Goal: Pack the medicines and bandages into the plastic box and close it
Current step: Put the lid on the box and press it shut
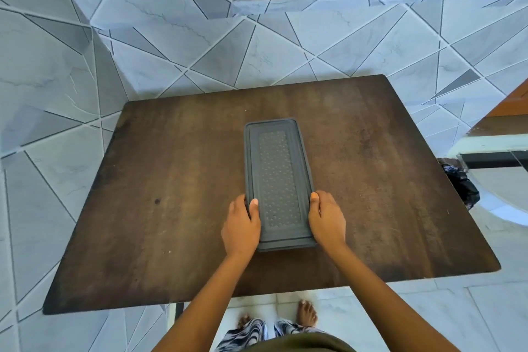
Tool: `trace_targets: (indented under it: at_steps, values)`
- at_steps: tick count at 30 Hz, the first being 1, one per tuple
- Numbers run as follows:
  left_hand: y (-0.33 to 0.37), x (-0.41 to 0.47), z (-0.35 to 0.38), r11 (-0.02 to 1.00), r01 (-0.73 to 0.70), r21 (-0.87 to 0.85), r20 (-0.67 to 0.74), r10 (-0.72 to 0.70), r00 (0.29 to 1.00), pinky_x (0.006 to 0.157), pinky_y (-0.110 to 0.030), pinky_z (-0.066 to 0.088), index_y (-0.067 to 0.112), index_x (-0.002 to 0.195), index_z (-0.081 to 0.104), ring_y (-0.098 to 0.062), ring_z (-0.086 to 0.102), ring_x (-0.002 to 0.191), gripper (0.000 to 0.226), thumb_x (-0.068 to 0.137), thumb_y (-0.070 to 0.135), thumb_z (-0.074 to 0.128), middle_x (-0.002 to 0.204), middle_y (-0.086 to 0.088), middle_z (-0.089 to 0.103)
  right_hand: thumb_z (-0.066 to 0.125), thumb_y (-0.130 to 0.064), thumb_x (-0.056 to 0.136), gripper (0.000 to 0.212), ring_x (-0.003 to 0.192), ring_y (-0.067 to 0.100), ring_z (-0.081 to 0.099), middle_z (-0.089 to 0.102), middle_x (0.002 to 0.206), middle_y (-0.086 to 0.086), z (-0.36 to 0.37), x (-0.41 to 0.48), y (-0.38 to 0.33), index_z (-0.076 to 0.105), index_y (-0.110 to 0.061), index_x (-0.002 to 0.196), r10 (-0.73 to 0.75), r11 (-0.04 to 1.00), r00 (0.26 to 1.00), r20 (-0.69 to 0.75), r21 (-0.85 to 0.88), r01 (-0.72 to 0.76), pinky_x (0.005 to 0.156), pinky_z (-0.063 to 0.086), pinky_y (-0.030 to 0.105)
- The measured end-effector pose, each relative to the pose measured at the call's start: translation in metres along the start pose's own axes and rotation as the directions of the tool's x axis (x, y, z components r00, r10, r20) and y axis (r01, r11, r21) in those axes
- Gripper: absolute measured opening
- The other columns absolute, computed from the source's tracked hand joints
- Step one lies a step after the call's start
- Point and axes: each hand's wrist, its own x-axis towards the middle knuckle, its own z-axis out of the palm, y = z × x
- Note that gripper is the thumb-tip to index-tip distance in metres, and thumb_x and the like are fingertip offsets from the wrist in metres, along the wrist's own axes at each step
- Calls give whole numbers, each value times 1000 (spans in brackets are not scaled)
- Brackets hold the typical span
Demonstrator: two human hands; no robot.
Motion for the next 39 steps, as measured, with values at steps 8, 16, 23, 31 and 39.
trace_targets:
  at_steps: [8, 16, 23, 31, 39]
  values:
    - [35, 75, -7, 917, 188, -353, 113, -158, 981, 94, -32, 40, 8, 126, 52, -29, 52, 118, 34, 99, 25, 39, 130, -15, 57, 30, -25, 101, 35, 110, 29, 51, 53, 117, 16, 1, 75, -19, 53, -2, 114, 54, 964, 973, 224, 242, -109, 85, 35, 30]
    - [30, 90, 4, 814, 158, -558, 17, -179, 984, 79, -11, 47, 0, 114, 64, -15, 57, 98, 27, 95, 13, 52, 106, -4, 64, 37, -16, 99, 10, 86, 18, 45, 47, 95, 9, 13, 95, -6, 41, -10, 94, -53, 924, 978, 203, 380, -29, 68, 36, 23]
    - [30, 99, 2, 832, 229, -505, 68, -226, 972, 77, -27, 43, 8, 98, 67, -16, 55, 91, 20, 93, 22, 54, 95, -7, 65, 51, -12, 93, 5, 85, 20, 54, 58, 90, 7, 11, 105, -3, 54, -8, 96, -9, 866, 986, 164, 494, -74, 70, 44, 26]
    - [55, 140, -7, 742, 313, -593, 208, -234, 950, 106, -32, 39, 8, 130, 53, -22, 50, 125, 36, 97, 23, 46, 134, -7, 56, 41, -27, 98, 34, 108, 16, 52, 56, 116, 1, 11, 142, -42, 51, -10, 126, 149, 744, 937, 315, 589, -316, 96, 43, 32]
    - [54, 150, 4, 856, 144, -497, -35, -186, 982, 88, -25, 42, 2, 114, 65, -13, 54, 96, 27, 95, 13, 50, 99, 2, 60, 53, -12, 93, 31, 104, 21, 56, 62, 118, 15, 18, 158, -41, 58, 3, 119, 221, 767, 963, 154, 582, -269, 90, 45, 32]
